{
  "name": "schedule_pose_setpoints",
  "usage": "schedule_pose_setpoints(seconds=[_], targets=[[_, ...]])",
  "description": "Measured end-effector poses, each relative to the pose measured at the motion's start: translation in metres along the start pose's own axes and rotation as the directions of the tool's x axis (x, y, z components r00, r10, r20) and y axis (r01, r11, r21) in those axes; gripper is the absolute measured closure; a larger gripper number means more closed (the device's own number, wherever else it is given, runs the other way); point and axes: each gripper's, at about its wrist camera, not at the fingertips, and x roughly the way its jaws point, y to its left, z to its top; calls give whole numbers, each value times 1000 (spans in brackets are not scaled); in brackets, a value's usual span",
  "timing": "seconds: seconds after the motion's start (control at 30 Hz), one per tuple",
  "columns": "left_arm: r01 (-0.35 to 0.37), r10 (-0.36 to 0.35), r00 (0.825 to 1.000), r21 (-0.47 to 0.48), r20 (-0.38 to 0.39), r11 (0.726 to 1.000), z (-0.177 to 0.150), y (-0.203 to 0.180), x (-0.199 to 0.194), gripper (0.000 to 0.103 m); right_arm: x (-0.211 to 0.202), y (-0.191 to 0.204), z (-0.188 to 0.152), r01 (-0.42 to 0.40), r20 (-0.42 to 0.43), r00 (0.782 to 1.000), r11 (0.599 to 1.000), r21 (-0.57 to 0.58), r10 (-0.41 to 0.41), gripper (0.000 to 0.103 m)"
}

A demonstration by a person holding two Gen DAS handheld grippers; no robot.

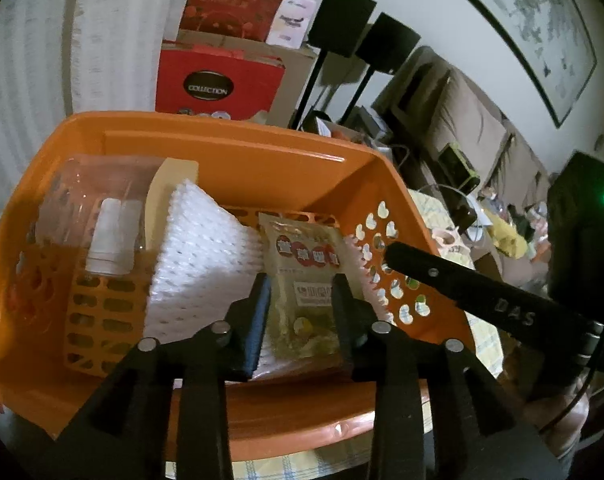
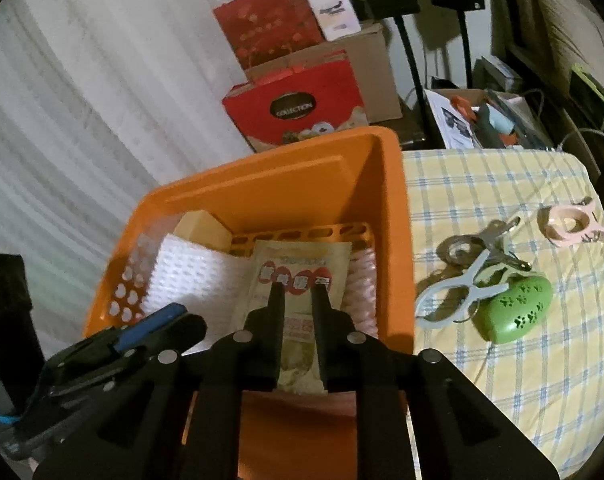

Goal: Organize objects
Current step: 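Lower the packet into the basket and open both grippers, then grasp the green paw-print egg with the right gripper while the left gripper moves toward the clips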

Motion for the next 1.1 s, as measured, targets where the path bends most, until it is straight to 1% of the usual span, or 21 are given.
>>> schedule_pose_setpoints(seconds=[0.03,0.07,0.13,0.17,0.2,0.27,0.33,0.4,0.5,0.53,0.57,0.6,0.63,0.73,0.8,0.9,1.1], targets=[[3,-3,1000,-4,4,1000,1,1,-1,63,-4,-1,0,-1,6,1000,1000,3,1,88],[7,-7,1000,-7,8,1000,3,2,-2,59,-8,-3,1,-2,13,1000,1000,5,2,88],[13,-13,1000,-8,17,1000,5,2,-5,49,-16,-5,2,-7,26,1000,1000,10,7,84],[13,-13,1000,-9,20,1000,6,2,-6,47,-20,-6,3,-7,33,999,1000,13,6,79],[15,-15,1000,-9,21,1000,7,2,-8,42,-24,-6,4,-5,41,999,1000,14,5,73],[23,-23,1000,-13,20,1000,8,2,-9,37,-33,-8,5,3,61,998,1000,11,-4,69],[28,-28,999,-16,16,999,9,1,-9,37,-41,-9,5,25,77,997,1000,2,-25,64],[33,-33,999,-19,10,999,11,-1,-8,36,-48,-12,5,43,92,995,999,-2,-43,49],[42,-42,999,-20,7,999,11,-5,-7,36,-57,-19,5,74,108,991,997,-4,-73,40],[44,-44,999,-19,7,999,12,-6,-7,30,-59,-21,5,82,111,991,997,-4,-81,39],[45,-45,999,-16,8,999,12,-8,-8,22,-62,-24,5,91,114,989,996,-1,-90,36],[46,-45,999,-13,16,999,11,-10,-9,11,-64,-27,5,97,117,988,995,2,-96,35],[45,-45,998,-4,32,999,12,-14,-11,7,-66,-30,5,102,119,988,995,5,-102,35],[40,-41,998,29,46,999,13,-28,-14,3,-73,-39,3,125,124,984,992,13,-125,33],[52,-54,997,46,47,998,14,-38,-15,1,-78,-47,3,142,130,981,990,22,-143,28],[63,-66,997,71,39,996,15,-53,-12,0,-86,-59,2,158,140,977,987,38,-162,22],[77,-80,997,108,19,991,15,-77,-3,0,-88,-88,0,244,125,960,968,59,-250,20]])
